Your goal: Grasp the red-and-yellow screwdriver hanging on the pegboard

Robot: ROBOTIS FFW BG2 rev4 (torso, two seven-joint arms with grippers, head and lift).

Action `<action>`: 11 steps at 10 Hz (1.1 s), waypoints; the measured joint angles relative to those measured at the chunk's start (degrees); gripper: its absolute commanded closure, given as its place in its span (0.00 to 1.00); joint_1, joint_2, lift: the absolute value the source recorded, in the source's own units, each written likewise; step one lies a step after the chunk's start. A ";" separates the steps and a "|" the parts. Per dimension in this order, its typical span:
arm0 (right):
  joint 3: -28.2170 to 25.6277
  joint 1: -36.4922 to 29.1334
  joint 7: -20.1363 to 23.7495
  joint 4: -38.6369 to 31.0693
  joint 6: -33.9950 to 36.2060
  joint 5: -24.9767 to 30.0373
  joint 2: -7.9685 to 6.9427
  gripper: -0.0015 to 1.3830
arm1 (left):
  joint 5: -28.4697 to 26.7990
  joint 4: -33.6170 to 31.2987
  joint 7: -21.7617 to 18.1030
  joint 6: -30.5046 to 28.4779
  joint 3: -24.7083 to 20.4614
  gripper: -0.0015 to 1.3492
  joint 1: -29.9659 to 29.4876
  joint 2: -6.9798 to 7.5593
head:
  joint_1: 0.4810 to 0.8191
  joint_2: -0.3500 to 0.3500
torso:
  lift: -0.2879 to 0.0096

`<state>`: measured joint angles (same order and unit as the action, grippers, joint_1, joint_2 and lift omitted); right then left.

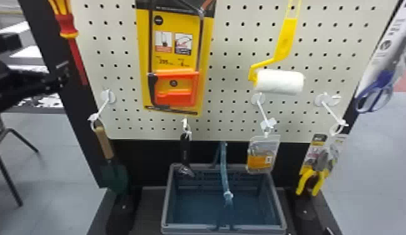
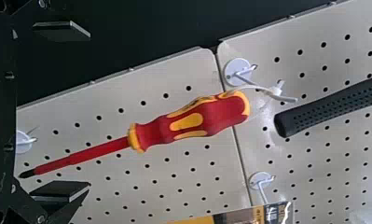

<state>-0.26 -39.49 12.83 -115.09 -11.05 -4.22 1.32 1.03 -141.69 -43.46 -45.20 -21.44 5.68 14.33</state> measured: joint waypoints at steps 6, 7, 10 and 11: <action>0.00 0.18 0.00 -0.01 0.24 0.25 0.00 0.28 | 8.56 -0.36 -0.31 -13.23 0.61 0.13 10.36 4.84 | 0.20 0.50 | 0.63; 0.00 0.20 0.00 -0.02 0.34 0.29 0.00 0.28 | 10.19 -0.30 -0.32 -14.64 1.17 0.13 11.70 5.60 | 0.20 0.50 | 0.63; 0.00 0.37 0.00 -0.02 0.52 0.47 0.00 0.28 | 16.75 3.71 -0.49 -17.95 2.87 0.13 16.78 9.16 | 0.20 0.50 | 0.63; 0.00 0.44 0.00 -0.02 0.59 0.51 0.00 0.28 | 20.30 5.48 -0.49 -18.72 3.27 0.13 18.03 10.34 | 0.20 0.50 | 0.63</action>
<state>-0.26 -39.05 12.83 -115.11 -10.47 -3.70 1.32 21.33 -136.21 -43.95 -63.92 -18.17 23.71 24.67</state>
